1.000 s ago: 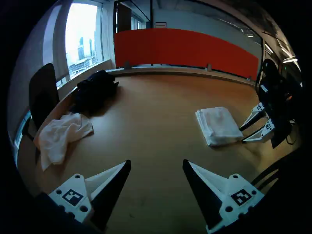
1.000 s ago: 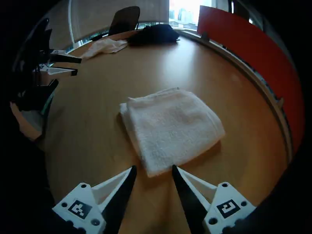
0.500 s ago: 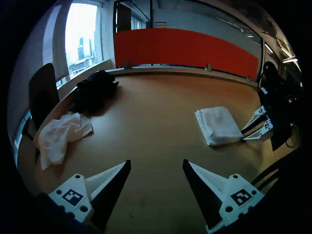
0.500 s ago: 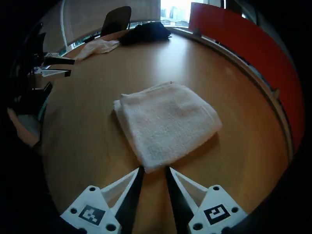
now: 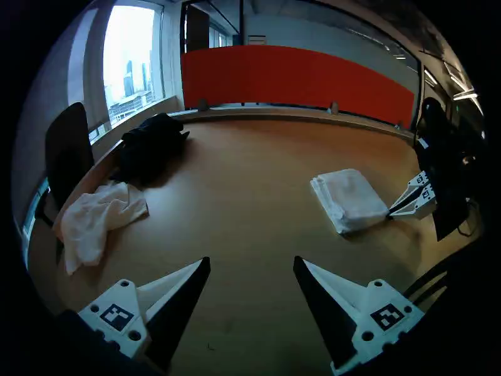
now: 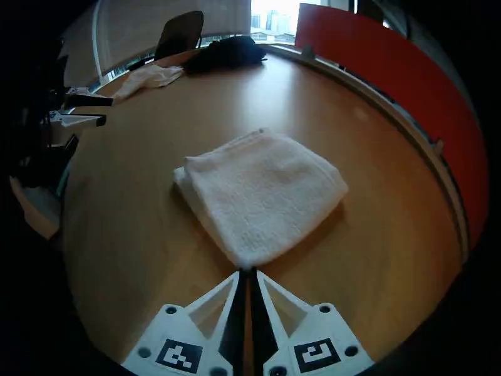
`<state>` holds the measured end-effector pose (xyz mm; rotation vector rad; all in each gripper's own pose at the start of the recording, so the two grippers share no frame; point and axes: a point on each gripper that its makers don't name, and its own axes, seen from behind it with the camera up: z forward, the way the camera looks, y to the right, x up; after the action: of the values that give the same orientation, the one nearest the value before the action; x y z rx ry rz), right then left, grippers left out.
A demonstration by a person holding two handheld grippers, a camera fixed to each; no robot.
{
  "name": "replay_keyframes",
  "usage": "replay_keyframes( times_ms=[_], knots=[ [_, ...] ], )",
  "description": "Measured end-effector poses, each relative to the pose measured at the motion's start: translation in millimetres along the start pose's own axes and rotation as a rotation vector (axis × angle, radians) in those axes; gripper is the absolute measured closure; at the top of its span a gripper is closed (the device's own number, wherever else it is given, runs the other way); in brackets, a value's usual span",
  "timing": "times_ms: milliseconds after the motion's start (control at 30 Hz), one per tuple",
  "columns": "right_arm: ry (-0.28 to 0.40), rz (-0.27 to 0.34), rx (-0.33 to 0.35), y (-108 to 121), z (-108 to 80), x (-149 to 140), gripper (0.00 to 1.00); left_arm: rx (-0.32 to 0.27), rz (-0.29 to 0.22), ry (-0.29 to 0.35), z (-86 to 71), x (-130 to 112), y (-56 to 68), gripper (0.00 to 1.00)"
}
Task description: Fold towel
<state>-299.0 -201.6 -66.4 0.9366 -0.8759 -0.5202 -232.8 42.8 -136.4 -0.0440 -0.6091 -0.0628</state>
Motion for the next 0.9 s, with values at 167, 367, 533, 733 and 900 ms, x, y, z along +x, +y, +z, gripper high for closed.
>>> replay_keyframes(
  times_ms=[167,367,533,733,900],
  knots=[
    [0.024,-0.001,-0.010,1.5,-5.8,9.3,0.97,-0.003,-0.001,0.001,0.8,0.9,1.3,0.01],
    [0.064,0.001,-0.016,1.9,-19.5,32.4,0.97,-0.006,0.007,0.004,2.1,3.0,1.4,0.01],
    [0.120,-0.009,-0.030,7.9,-35.1,63.4,0.97,-0.011,0.008,0.008,3.7,8.3,2.0,0.01],
    [0.179,-0.026,-0.048,15.8,-53.4,97.9,0.97,-0.010,0.000,0.021,6.2,16.1,0.8,0.01],
    [0.220,-0.028,-0.056,21.3,-68.5,121.6,0.97,-0.011,-0.007,0.033,8.2,19.9,1.7,0.01]
  ],
)
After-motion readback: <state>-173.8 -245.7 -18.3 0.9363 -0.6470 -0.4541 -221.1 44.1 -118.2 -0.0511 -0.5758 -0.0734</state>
